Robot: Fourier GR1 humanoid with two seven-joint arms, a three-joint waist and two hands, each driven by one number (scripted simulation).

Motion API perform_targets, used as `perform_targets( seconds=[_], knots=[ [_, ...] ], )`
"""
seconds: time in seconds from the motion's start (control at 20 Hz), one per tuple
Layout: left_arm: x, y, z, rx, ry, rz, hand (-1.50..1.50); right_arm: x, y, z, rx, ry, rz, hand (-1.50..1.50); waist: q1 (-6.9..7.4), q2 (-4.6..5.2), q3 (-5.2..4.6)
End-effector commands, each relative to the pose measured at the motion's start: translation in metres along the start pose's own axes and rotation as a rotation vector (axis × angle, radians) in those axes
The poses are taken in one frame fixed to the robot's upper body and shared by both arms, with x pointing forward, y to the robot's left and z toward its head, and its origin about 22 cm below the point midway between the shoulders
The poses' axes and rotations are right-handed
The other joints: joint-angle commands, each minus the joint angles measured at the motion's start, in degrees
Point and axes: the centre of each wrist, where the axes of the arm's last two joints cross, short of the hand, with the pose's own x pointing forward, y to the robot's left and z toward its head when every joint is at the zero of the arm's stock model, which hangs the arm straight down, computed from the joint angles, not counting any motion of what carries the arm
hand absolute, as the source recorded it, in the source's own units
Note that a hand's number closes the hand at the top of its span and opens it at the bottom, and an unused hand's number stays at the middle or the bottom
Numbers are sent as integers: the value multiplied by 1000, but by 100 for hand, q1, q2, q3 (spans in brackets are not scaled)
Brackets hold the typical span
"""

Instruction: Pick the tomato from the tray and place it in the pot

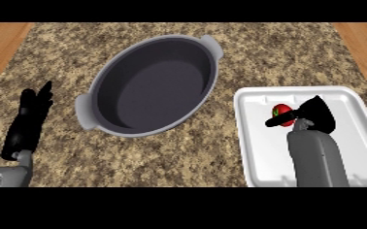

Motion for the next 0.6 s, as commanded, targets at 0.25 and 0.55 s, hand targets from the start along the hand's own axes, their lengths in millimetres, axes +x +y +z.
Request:
perform_targets(
  seconds=[0.25, 0.55],
  knots=[
    [-7, -15, 4, 3, 15, 8, 0, -4, 4, -6, 19, 116, -20, -150, -23, -1, 0],
    [18, 2, -9, 4, 0, -8, 0, 6, 8, -4, -94, 36, 17, 150, -15, 3, 1]
  ],
)
